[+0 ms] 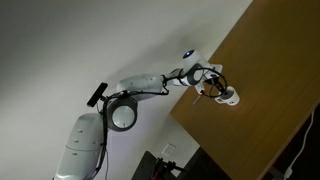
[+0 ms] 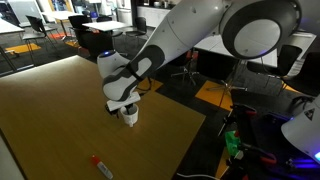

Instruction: Move the mug toward the middle of the table

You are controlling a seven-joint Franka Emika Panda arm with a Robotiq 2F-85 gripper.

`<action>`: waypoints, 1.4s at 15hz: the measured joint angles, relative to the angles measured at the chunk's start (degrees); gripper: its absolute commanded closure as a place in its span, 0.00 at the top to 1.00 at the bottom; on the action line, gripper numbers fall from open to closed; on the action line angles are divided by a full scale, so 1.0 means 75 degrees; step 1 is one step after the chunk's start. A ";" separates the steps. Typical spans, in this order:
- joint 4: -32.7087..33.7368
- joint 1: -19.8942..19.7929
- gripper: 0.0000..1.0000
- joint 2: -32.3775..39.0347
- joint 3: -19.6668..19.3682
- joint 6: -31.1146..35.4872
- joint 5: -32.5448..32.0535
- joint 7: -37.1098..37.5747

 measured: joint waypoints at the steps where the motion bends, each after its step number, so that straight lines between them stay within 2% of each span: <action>1: -0.0007 -0.0001 0.67 -0.0008 0.0000 0.0000 0.0002 0.0000; 3: -0.0049 -0.0001 0.73 -0.0059 0.0000 -0.0002 0.0004 0.0000; 7: -0.0292 0.0001 0.98 -0.0297 0.0000 -0.0009 0.0006 0.0000; 8: -0.0396 0.0002 1.00 -0.0391 0.0000 -0.0009 0.0006 0.0000; 14: -0.1430 0.0023 1.00 -0.1315 0.0014 -0.0008 0.0005 0.0000; 21: -0.3584 -0.0033 1.00 -0.3240 0.0232 -0.0009 0.0008 -0.0444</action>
